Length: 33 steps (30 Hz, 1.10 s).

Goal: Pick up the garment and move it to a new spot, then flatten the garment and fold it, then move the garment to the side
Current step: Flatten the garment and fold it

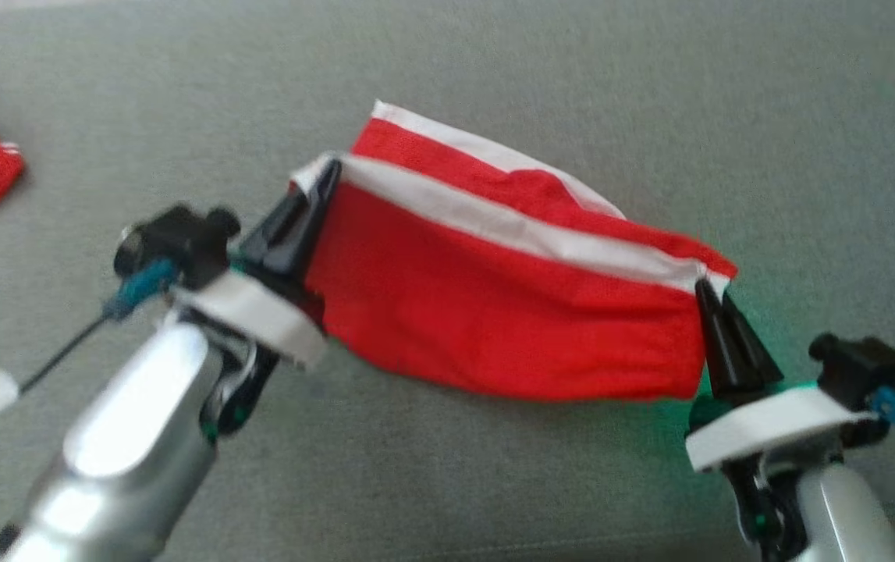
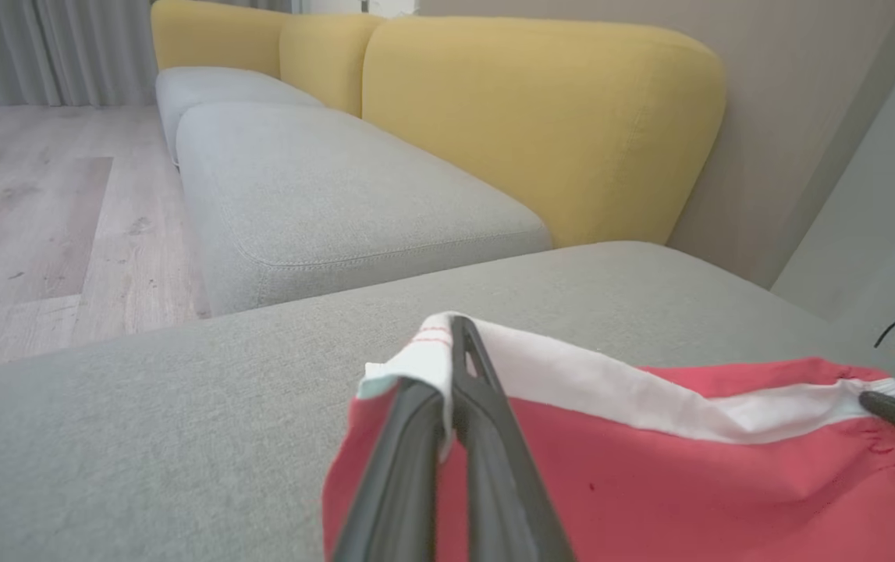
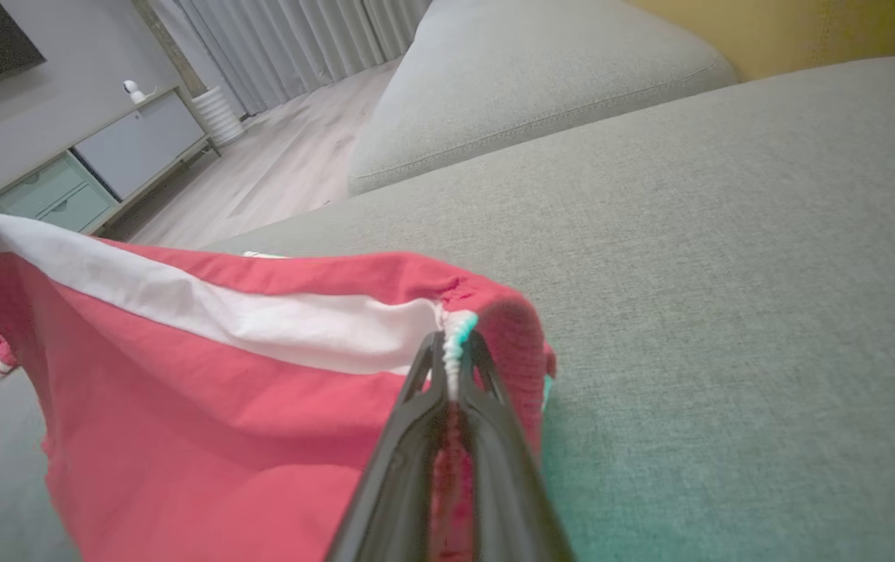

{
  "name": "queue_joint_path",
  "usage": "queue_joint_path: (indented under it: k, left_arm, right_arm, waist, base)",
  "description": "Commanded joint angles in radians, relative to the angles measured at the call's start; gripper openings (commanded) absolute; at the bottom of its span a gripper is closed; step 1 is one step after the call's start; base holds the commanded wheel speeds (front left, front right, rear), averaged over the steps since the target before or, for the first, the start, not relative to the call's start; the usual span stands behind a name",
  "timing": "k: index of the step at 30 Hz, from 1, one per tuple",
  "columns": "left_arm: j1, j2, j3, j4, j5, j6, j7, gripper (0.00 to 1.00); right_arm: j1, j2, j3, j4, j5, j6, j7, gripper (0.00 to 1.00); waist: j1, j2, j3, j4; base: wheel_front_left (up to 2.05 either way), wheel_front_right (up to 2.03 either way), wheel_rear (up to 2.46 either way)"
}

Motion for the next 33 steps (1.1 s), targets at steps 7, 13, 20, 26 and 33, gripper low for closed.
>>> queue_joint_path:
  k: [7,13,20,26,33]
  left_arm:
    - [-0.217,-0.044,0.024,0.201,0.029,-0.014,0.007,0.00]
    - [-0.313,-0.077,-0.003,0.352,0.041,-0.031,-0.001,0.00]
    - [-0.389,-0.119,-0.044,0.483,0.053,-0.042,-0.042,0.46]
    - [-0.414,-0.135,-0.056,0.568,0.057,-0.044,-0.078,1.00]
    - [-0.389,-0.160,-0.091,0.611,0.043,-0.048,-0.093,1.00]
  right_arm:
    - [-0.152,-0.006,0.047,0.086,0.019,0.008,-0.074,0.00]
    - [-0.224,-0.006,0.081,0.162,0.030,0.008,-0.121,0.00]
    - [-0.271,-0.006,0.110,0.239,0.037,0.008,-0.176,0.00]
    - [-0.282,-0.006,0.107,0.273,0.030,0.008,-0.220,1.00]
    - [-0.242,-0.006,0.078,0.276,0.005,0.008,-0.236,1.00]
  waist:
    - [-0.0003,0.0000,0.126,-0.079]
    - [-0.0003,0.0000,0.154,-0.102]
    - [-0.0003,0.0000,0.148,-0.113]
    - [-0.0003,0.0000,0.133,-0.117]
    - [-0.0003,0.0000,0.090,-0.097]
  base:
    - [0.00,0.00,0.00]
    - [0.00,0.00,0.00]
    - [0.00,0.00,0.00]
    - [0.00,0.00,0.00]
    - [0.00,0.00,0.00]
